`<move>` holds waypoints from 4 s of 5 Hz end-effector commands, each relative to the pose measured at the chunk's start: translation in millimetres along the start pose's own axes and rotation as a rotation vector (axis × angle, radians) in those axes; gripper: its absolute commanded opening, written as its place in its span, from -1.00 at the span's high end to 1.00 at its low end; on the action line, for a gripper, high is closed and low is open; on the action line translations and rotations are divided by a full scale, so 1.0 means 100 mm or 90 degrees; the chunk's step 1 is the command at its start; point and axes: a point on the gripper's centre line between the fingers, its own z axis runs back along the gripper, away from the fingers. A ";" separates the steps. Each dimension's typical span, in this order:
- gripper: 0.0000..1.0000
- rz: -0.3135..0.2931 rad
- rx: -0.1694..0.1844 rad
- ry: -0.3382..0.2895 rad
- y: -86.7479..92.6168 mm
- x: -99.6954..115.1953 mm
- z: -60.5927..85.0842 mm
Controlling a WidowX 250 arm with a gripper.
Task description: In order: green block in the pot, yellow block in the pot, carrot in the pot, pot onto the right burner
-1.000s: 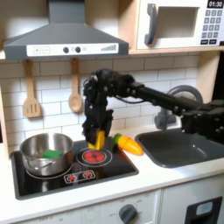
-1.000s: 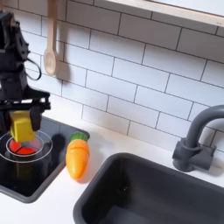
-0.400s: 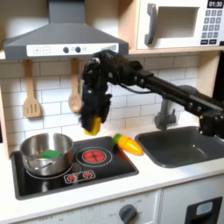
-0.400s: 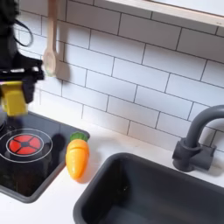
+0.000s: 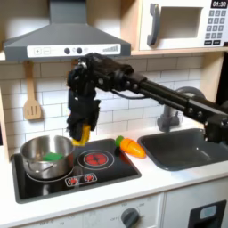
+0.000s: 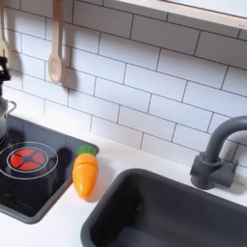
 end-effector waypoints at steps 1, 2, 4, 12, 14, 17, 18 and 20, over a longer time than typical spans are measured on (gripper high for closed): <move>1.00 0.012 0.007 -0.006 0.21 0.08 0.10; 1.00 0.021 0.011 -0.002 0.28 0.14 0.08; 1.00 0.022 0.017 0.007 0.31 0.31 -0.10; -1.00 -0.005 0.028 0.028 0.12 0.44 -0.37; -1.00 -0.036 0.023 0.012 -0.11 0.41 -0.24; -1.00 -0.042 0.013 0.014 -0.18 0.23 -0.18; -1.00 -0.044 0.019 0.026 -0.15 0.17 -0.24; -1.00 -0.070 0.017 0.029 -0.33 0.03 -0.23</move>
